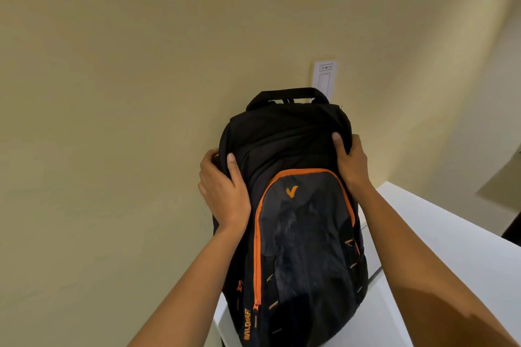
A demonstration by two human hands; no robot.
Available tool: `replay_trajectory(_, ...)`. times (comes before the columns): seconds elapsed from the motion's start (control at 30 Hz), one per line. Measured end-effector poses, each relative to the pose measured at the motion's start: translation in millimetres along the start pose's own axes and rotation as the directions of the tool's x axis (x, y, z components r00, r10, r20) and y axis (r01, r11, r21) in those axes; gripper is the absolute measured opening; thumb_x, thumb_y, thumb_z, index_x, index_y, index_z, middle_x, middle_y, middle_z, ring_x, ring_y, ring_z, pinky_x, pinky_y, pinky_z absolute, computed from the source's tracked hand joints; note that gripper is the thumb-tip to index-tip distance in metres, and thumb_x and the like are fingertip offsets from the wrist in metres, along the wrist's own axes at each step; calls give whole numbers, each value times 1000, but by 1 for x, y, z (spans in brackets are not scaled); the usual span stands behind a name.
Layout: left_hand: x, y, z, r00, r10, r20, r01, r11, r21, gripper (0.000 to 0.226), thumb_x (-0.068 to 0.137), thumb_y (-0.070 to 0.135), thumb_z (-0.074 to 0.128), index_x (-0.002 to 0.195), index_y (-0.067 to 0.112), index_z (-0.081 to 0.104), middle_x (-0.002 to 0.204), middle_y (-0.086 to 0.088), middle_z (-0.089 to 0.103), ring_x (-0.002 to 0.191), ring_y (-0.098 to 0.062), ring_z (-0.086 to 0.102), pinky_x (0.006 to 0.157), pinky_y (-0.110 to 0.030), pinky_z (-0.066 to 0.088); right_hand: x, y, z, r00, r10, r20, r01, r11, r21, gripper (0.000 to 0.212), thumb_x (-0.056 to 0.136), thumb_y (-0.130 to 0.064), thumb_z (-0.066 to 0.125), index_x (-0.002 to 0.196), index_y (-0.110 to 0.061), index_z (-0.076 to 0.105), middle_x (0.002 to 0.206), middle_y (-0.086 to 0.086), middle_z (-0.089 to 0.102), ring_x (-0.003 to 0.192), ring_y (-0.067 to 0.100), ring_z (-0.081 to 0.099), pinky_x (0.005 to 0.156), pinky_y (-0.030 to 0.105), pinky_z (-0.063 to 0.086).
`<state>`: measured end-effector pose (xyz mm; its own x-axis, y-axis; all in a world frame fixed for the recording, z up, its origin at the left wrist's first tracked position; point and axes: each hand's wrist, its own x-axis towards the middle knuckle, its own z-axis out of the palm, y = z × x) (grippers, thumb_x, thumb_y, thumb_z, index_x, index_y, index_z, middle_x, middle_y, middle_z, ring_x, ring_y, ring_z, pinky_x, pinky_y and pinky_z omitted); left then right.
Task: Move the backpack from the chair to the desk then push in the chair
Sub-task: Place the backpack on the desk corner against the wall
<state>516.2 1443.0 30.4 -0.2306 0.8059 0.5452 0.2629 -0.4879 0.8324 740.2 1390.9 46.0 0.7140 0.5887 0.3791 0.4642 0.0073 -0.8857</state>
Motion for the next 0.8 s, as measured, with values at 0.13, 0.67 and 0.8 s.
replay_trajectory(0.13, -6, 1, -6, 998, 64, -15, -65, 997, -49, 48, 92, 39, 48, 126, 5, 46, 119, -9, 54, 108, -26, 53, 95, -29, 31, -16, 26, -4, 998, 57, 20, -57, 998, 4, 59, 94, -55, 38, 132, -10, 41, 128, 11, 54, 115, 28, 53, 87, 32, 41)
replay_trajectory(0.67, -44, -37, -4, 579, 714, 393, -805, 427, 412, 47, 88, 40, 57, 133, 28, 53, 155, 2, 27, 143, -19, 21, 116, -43, 10, -63, 57, 21, 983, -149, -108, 111, 947, -301, 90, 85, -57, 53, 151, -12, 13, 154, 13, 29, 139, 30, 32, 112, 48, 30)
replay_trajectory(0.8, -34, -41, 3, 592, 641, 488, -784, 317, 534, 52, 93, 39, 40, 141, 22, 44, 156, -2, 21, 144, -21, 15, 116, -44, 2, -62, 61, 35, 990, -114, -87, 62, 890, -452, 85, 93, -49, 46, 152, -9, 0, 160, 14, 6, 147, 31, 14, 118, 48, 20)
